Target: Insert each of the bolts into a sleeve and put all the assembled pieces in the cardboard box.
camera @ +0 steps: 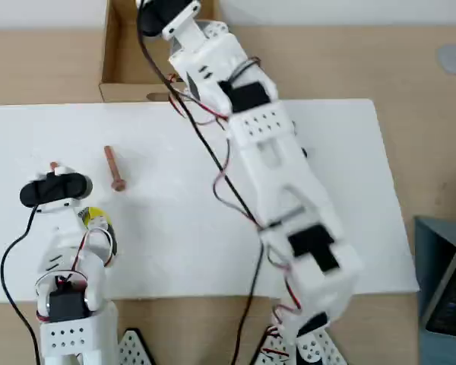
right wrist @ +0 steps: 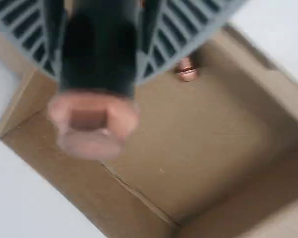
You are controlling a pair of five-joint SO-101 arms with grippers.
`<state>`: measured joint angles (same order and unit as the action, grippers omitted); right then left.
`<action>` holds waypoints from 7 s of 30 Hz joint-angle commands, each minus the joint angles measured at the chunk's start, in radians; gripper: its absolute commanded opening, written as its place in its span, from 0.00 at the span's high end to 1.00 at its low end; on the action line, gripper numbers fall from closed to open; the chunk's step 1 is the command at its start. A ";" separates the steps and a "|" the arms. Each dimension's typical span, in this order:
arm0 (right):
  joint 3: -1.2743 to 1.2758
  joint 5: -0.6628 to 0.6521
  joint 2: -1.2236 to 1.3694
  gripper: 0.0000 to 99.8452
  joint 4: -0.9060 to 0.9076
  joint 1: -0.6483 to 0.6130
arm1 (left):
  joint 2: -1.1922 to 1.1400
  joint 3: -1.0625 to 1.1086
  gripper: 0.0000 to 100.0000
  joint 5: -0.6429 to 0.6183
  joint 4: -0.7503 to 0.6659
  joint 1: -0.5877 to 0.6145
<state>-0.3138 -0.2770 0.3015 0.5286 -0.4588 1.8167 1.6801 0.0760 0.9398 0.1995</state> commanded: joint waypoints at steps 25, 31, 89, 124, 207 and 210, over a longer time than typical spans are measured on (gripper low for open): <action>-0.954 -0.476 0.803 0.87 0.084 0.019 | 0.008 0.009 1.00 0.002 -0.014 0.014; -0.961 -0.476 0.806 0.85 0.097 0.016 | 0.008 0.009 1.00 0.002 -0.014 0.015; -1.113 -0.078 0.064 0.99 1.260 0.139 | 0.007 0.009 1.00 0.002 -0.014 0.051; 0.499 -0.689 -0.483 0.92 1.077 0.262 | 0.007 0.009 1.00 0.003 -0.014 0.051; 0.183 -0.229 -0.785 0.99 1.238 0.262 | 0.007 0.008 1.00 0.008 -0.015 0.044; 0.251 -0.141 -0.877 0.99 1.240 0.263 | 0.007 0.003 1.00 0.006 -0.017 0.051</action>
<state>-0.0821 -0.4994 -0.4718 1.7576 -0.1933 1.8167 1.6801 0.0760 0.9398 0.2424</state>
